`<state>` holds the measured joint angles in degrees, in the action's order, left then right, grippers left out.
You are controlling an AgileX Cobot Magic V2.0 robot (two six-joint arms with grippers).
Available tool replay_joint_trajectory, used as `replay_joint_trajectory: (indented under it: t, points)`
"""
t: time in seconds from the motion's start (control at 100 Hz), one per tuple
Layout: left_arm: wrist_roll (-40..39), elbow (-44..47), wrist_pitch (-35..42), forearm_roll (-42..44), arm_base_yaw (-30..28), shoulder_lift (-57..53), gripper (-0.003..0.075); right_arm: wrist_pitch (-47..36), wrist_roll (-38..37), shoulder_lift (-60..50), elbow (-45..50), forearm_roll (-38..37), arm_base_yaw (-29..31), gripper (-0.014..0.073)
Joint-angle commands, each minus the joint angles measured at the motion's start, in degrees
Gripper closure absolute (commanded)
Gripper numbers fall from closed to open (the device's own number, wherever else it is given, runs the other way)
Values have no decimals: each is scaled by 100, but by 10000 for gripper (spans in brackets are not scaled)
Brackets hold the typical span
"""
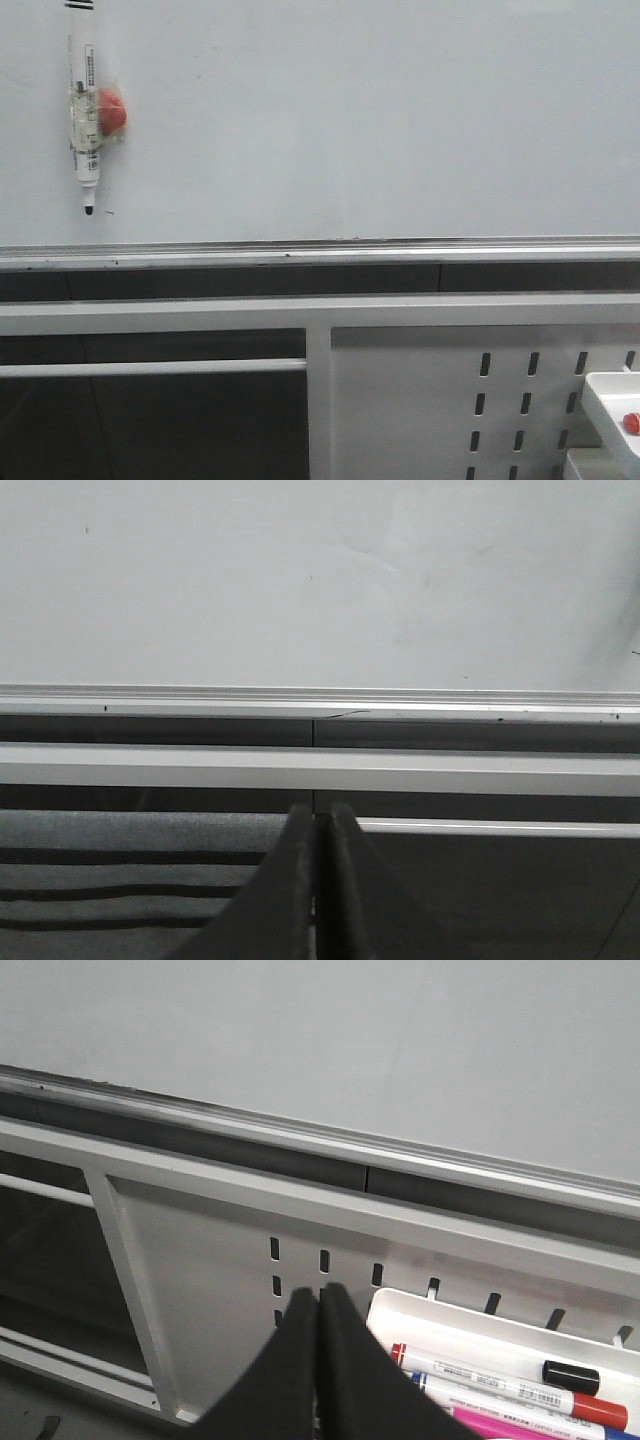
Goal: Write number 1 on whiteboard
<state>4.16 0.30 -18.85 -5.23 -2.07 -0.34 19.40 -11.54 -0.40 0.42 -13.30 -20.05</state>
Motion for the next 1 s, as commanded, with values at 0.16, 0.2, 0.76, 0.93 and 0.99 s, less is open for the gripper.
replay_joint_trajectory:
  t: [0.16,0.2,0.76,0.93,0.99]
  points:
    - [-61,195,349,-32,-3,-128,740,-109,32,-134,78,-104,7,657]
    - [-61,195,349,-32,-3,-128,740,-109,32,-134,78,-104,7,657]
    - [-61,195,349,-32,-3,-128,740,-109,32,-134,78,-104,7,657]
    - [-61,195,349,-32,-3,-128,740,-148,32,-134,78,-114,7,657]
    - [-61,195,360,-32,-3,-128,740,-172,32,-134,78,-277,7,657]
